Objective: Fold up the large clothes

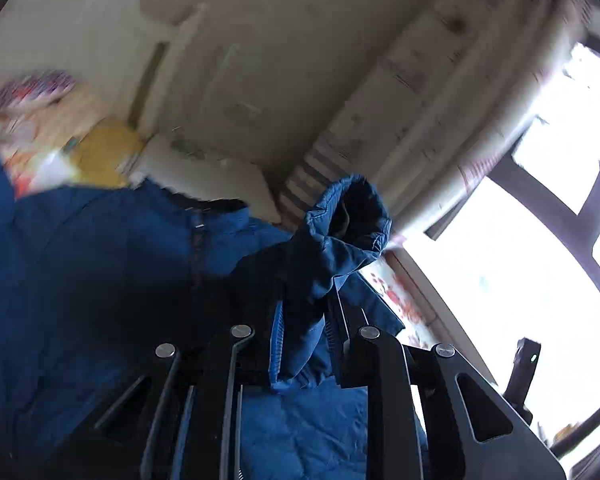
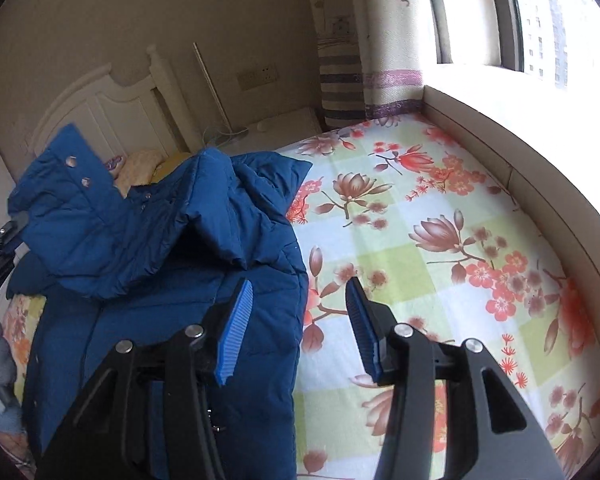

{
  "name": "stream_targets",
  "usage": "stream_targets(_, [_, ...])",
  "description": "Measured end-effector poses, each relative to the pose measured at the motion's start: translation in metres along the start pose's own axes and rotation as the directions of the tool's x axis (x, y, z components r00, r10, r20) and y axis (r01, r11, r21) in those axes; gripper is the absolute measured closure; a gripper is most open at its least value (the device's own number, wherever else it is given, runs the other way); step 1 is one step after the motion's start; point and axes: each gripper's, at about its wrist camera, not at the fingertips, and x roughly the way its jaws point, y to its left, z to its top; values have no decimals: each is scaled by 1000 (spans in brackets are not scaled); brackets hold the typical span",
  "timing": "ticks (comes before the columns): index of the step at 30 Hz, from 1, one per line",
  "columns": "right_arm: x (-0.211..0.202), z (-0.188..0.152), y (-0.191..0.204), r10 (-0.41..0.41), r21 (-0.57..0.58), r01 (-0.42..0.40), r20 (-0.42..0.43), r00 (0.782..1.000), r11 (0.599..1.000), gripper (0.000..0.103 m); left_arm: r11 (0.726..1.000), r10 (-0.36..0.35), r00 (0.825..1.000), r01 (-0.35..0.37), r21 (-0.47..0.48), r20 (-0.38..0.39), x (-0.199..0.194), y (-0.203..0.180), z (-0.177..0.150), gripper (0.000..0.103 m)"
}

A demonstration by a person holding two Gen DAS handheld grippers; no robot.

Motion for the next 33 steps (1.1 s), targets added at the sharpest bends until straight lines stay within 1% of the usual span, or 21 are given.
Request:
stream_targets(2, [11,-1,13,-18,-56,17,-27,999,998,45,989,30,1000,-31,-145,-8,-19,52,-5,82])
stream_targets(3, [19,-2,19,-31,-86,27,-47,998,996,44,974,81,996,-86,-208,-30,-26,82,-13,82])
stream_targets(5, [35,-2,31,-56,-137,45,-82,995,990,44,946,130,988,-147,-290,-78,-30,120,-26,79])
stream_targets(6, [43,-2,36,-67,-156,50,-100,993,986,44,935,129,986,-155,-319,-102,-30,133,-30,77])
stream_targets(7, [50,0,41,-86,-175,65,-118,989,982,44,921,101,986,-144,-361,-136,-25,148,-37,77])
stream_targets(8, [58,2,46,-115,-201,86,-135,984,976,43,911,80,986,-131,-390,-144,-23,156,-40,77])
stream_targets(10, [67,4,55,-148,-244,107,-157,977,964,41,909,66,988,-116,-401,-137,-20,158,-40,76])
stream_targets(12, [69,4,61,-171,-278,123,-152,973,953,40,912,63,989,-112,-395,-135,-18,156,-35,74])
stream_targets(16, [74,-4,64,-191,-298,141,-145,971,944,34,895,58,986,-119,-429,-153,-15,163,-26,74])
stream_targets(18, [77,-8,58,-183,-276,138,-142,973,951,33,901,75,984,-137,-412,-163,-10,162,-29,76])
stream_targets(19, [77,-9,56,-179,-269,138,-135,974,953,31,912,94,982,-151,-382,-165,-10,157,-27,78])
stream_targets(20, [76,-9,54,-173,-258,135,-130,976,957,29,927,106,982,-154,-341,-155,-14,154,-24,85])
stream_targets(21, [76,-9,50,-163,-243,127,-133,978,962,29,950,114,986,-145,-278,-124,-18,141,-19,88])
stream_targets(24, [76,-9,44,-152,-224,120,-133,979,967,27,983,115,993,-115,-146,-6,-45,107,-10,89])
stream_targets(25, [76,-9,43,-149,-221,117,-132,980,968,27,986,133,990,-127,-107,49,-60,93,-6,89])
stream_targets(27, [77,-9,42,-147,-213,116,-134,980,970,25,980,173,982,-164,-112,71,-73,92,-3,89])
stream_targets(29, [78,-9,41,-143,-206,113,-138,980,972,24,974,204,979,-204,-102,-4,-63,103,-5,89])
stream_targets(30, [78,-9,40,-140,-203,110,-140,980,973,24,968,231,971,-235,-93,-56,-54,110,-8,88])
stream_targets(31, [78,-8,40,-137,-201,106,-143,980,974,24,956,266,957,-277,-91,-115,-43,119,-13,88])
stream_targets(32, [77,-8,39,-136,-200,104,-150,979,974,24,942,306,936,-325,-88,-176,-35,126,-19,88])
stream_targets(33, [75,-7,39,-141,-199,108,-159,977,974,24,934,318,929,-341,-104,-191,-37,131,-21,84])
